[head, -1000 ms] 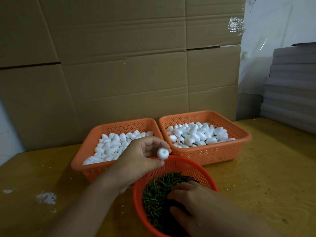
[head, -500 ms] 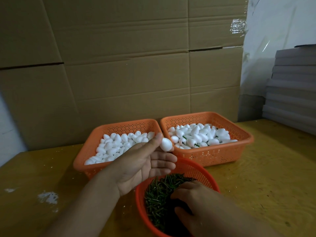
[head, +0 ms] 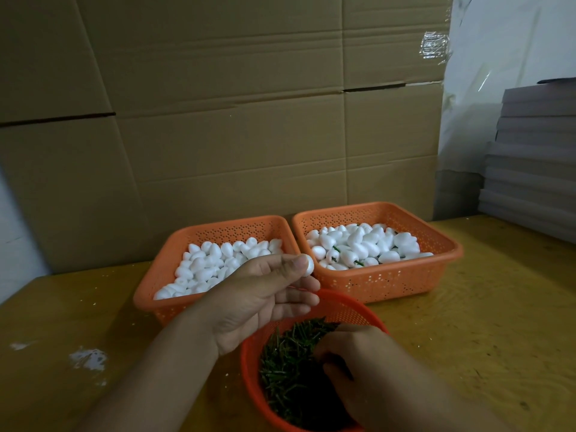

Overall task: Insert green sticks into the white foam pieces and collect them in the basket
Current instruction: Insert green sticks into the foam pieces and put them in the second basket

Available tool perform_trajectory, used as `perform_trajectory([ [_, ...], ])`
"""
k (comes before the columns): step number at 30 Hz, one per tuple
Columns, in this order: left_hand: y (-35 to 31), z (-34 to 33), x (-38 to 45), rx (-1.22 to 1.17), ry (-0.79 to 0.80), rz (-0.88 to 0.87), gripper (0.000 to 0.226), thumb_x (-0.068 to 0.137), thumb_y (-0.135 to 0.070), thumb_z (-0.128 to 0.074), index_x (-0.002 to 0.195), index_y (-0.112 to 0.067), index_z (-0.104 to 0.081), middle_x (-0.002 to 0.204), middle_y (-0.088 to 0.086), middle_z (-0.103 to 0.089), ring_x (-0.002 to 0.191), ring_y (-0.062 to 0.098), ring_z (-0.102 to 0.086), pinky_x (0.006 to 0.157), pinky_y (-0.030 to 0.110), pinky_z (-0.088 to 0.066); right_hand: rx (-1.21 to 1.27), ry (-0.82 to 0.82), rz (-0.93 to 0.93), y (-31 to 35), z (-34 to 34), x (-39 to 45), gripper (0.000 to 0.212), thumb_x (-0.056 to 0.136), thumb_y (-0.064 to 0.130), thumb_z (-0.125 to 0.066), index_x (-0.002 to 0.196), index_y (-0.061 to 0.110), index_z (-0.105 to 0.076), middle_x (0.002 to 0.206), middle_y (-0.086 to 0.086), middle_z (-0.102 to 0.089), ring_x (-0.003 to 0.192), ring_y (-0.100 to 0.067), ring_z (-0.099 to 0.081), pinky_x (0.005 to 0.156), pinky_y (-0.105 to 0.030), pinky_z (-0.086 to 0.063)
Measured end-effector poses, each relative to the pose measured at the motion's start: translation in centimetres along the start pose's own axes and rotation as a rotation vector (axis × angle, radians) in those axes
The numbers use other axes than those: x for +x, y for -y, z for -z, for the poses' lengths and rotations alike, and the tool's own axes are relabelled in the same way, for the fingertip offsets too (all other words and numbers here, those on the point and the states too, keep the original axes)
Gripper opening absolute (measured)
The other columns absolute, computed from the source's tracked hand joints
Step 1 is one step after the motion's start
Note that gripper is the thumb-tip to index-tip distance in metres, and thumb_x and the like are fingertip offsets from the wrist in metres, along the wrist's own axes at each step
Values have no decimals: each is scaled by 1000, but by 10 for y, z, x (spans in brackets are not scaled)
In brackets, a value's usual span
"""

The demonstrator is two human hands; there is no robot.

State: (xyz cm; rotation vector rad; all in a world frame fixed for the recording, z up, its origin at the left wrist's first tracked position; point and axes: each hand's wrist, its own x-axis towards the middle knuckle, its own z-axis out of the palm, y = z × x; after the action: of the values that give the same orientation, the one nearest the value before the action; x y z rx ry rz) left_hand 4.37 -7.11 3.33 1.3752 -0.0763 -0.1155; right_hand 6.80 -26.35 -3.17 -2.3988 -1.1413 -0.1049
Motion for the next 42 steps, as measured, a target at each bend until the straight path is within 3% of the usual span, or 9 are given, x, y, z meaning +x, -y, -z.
perform_trajectory([
  [3, 2, 3, 1, 19, 12, -20, 44, 71, -20, -85, 112, -13, -72, 107, 14, -74, 86, 20, -73, 72, 26, -59, -2, -73, 11, 2, 2, 0, 29, 89, 28, -48, 112, 33, -66, 107, 17, -64, 98, -5, -59, 82, -24, -50],
  [6, 3, 3, 3, 40, 16, -61, 41, 74, -11, -82, 114, -21, -75, 106, 8, -74, 87, 16, -71, 73, 26, -58, 35, -105, 30, 5, 3, 1, 28, 89, 27, -50, 111, 34, -68, 104, 17, -64, 99, -6, -58, 78, -19, -46],
  [12, 5, 2, 3, 141, 35, -87, 38, 91, -22, -69, 129, -26, -68, 99, 2, -64, 82, 13, -64, 76, 27, -54, 115, -199, 57, 11, 4, -2, 38, 89, 25, -50, 122, 42, -51, 96, 17, -61, 87, -5, -60, 73, -34, -51],
  [18, 5, 0, 4, 181, 59, -84, 41, 91, -32, -60, 129, -17, -63, 93, 6, -66, 73, 16, -61, 70, 30, -52, 118, -209, 50, 8, 3, -2, 47, 87, 16, -62, 120, 46, -47, 95, 20, -61, 90, 0, -56, 72, -21, -47],
  [23, 5, 4, 6, 145, 17, -104, 22, 95, -26, -60, 113, -13, -65, 89, 7, -66, 72, 16, -60, 68, 30, -52, 145, -186, 10, 6, 2, -2, 40, 85, 16, -71, 116, 39, -62, 96, 25, -61, 96, 10, -54, 74, -4, -40],
  [28, 0, 4, 8, 1, 12, -51, 23, 89, -30, -57, 97, -9, -65, 73, 3, -53, 60, 13, -48, 58, 26, -48, 173, -160, -42, 6, 3, -2, 22, 88, 20, -69, 104, 34, -70, 85, 23, -66, 91, 7, -58, 69, -5, -41],
  [32, -1, 3, 8, 3, -32, -27, 36, 97, -37, -43, 78, -15, -64, 67, 1, -46, 54, 12, -41, 53, 25, -44, 189, -193, -64, 9, 5, -3, 26, 88, 25, -67, 108, 40, -65, 87, 19, -71, 89, 2, -61, 68, -12, -45],
  [37, 1, 3, 8, 6, -99, -32, 47, 102, -47, -39, 76, -15, -61, 65, 1, -46, 52, 11, -41, 51, 24, -44, 204, -173, -72, 12, 8, -3, 23, 88, 19, -70, 106, 33, -71, 81, 28, -62, 92, 14, -55, 73, -7, -43],
  [42, 1, 1, 9, 11, -94, -56, 40, 97, -42, -49, 74, -16, -69, 67, 1, -53, 55, 11, -48, 54, 25, -48, 218, -180, -86, 13, 10, -3, 20, 85, 16, -73, 99, 30, -74, 76, 39, -58, 87, 21, -52, 75, -4, -40],
])
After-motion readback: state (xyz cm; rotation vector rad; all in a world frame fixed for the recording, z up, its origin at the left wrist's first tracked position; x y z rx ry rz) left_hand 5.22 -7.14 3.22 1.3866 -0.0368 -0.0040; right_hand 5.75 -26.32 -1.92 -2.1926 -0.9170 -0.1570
